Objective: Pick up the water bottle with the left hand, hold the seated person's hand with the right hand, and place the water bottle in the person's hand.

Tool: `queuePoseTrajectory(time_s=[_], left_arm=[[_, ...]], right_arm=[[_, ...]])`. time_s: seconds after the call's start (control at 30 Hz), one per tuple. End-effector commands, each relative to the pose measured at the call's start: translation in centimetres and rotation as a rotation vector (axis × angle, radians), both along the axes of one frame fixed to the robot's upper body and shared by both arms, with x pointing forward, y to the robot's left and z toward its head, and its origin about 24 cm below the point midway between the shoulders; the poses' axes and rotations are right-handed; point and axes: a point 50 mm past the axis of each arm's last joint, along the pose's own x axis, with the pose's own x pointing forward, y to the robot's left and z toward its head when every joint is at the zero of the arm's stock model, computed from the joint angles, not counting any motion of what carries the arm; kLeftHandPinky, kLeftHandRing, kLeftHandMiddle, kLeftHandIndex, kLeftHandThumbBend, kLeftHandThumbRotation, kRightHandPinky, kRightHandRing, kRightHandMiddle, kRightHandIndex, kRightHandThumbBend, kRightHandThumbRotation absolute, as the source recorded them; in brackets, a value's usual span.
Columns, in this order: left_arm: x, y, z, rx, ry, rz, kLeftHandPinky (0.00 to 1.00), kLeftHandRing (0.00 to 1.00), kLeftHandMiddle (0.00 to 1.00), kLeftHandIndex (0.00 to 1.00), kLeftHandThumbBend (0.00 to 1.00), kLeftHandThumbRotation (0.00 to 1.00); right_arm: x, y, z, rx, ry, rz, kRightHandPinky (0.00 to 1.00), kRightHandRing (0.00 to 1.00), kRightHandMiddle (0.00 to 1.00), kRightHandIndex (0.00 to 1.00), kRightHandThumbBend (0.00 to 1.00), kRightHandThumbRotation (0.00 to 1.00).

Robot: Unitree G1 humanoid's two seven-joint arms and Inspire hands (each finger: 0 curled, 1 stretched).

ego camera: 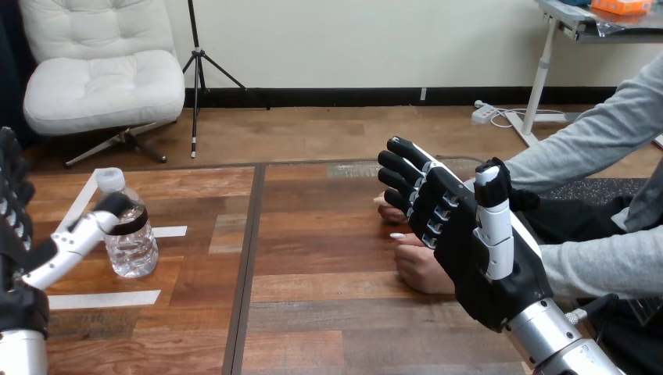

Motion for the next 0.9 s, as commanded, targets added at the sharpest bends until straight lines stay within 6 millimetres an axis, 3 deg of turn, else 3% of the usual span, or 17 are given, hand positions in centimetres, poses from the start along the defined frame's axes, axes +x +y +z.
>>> queuePoseTrajectory(time_s=[0.0, 0.87], left_arm=[[0.9, -0.51, 2.22, 0.067, -0.061, -0.04, 0.95, 0.99, 0.99, 0.97, 1.0, 0.04], [1.26, -0.86, 1.82, 0.066, -0.023, -0.044, 0.99, 1.0, 1.0, 1.0, 1.0, 0.0]], right_arm=[[0.5, 0.4, 2.23, 0.007, -0.096, 0.016, 1.0, 0.96, 0.94, 0.92, 0.92, 1.0], [0.46, 0.43, 2.28, 0.007, -0.095, 0.017, 1.0, 0.96, 0.94, 0.92, 0.93, 1.0]])
